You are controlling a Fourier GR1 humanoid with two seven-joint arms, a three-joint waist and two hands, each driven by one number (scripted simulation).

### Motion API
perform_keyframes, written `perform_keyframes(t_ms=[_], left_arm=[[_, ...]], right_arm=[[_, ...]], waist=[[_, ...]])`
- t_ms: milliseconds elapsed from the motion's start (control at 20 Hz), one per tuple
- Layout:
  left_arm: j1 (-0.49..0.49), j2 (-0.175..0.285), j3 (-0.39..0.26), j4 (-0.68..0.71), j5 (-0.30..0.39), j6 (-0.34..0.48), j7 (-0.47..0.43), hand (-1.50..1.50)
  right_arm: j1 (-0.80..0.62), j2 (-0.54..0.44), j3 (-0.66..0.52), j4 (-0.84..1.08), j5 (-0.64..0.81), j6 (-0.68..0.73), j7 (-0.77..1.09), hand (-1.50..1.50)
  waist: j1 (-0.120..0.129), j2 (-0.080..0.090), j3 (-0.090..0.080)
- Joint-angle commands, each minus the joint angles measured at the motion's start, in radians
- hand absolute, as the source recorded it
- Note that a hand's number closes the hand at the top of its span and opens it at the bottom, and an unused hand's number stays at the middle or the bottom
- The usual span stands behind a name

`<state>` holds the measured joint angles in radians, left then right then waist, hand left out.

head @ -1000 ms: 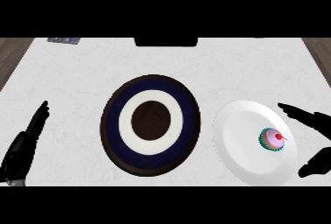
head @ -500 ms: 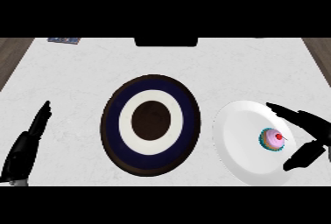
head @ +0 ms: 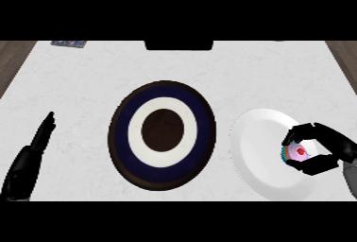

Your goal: Pick the cupcake from the plate and place it in the plate

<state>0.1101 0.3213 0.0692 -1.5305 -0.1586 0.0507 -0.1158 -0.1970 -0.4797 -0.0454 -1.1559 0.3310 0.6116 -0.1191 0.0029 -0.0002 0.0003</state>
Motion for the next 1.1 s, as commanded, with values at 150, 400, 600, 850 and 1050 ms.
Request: perform_keyframes(t_ms=[150, 400, 600, 850, 1050], left_arm=[[-0.049, -0.033, 0.040, 0.123, -0.037, -0.018, -0.078, 0.00], [-0.082, -0.020, -0.010, 0.050, -0.024, -0.045, -0.033, 0.00], [-0.130, -0.029, -0.017, 0.060, -0.028, -0.043, 0.008, 0.00], [-0.062, -0.068, -0.041, 0.027, -0.063, 0.003, -0.010, 0.00], [-0.073, -0.032, -0.004, 0.035, -0.024, -0.039, 0.003, 0.00]], right_arm=[[-0.049, 0.025, -0.032, 0.033, 0.056, -0.022, -0.012, 1.50], [-0.308, -0.016, 0.106, 0.233, 0.289, -0.209, -0.197, 1.50], [-0.406, 0.025, 0.117, 0.344, 0.383, -0.418, -0.274, 1.50], [-0.517, 0.020, 0.011, 0.515, 0.354, -0.570, -0.390, 1.50], [-0.584, -0.002, -0.076, 0.566, 0.301, -0.666, -0.510, 1.50]], waist=[[-0.001, 0.000, 0.000], [0.086, 0.028, 0.005], [0.086, 0.033, 0.006], [0.073, 0.022, 0.004], [0.064, 0.021, 0.004]])
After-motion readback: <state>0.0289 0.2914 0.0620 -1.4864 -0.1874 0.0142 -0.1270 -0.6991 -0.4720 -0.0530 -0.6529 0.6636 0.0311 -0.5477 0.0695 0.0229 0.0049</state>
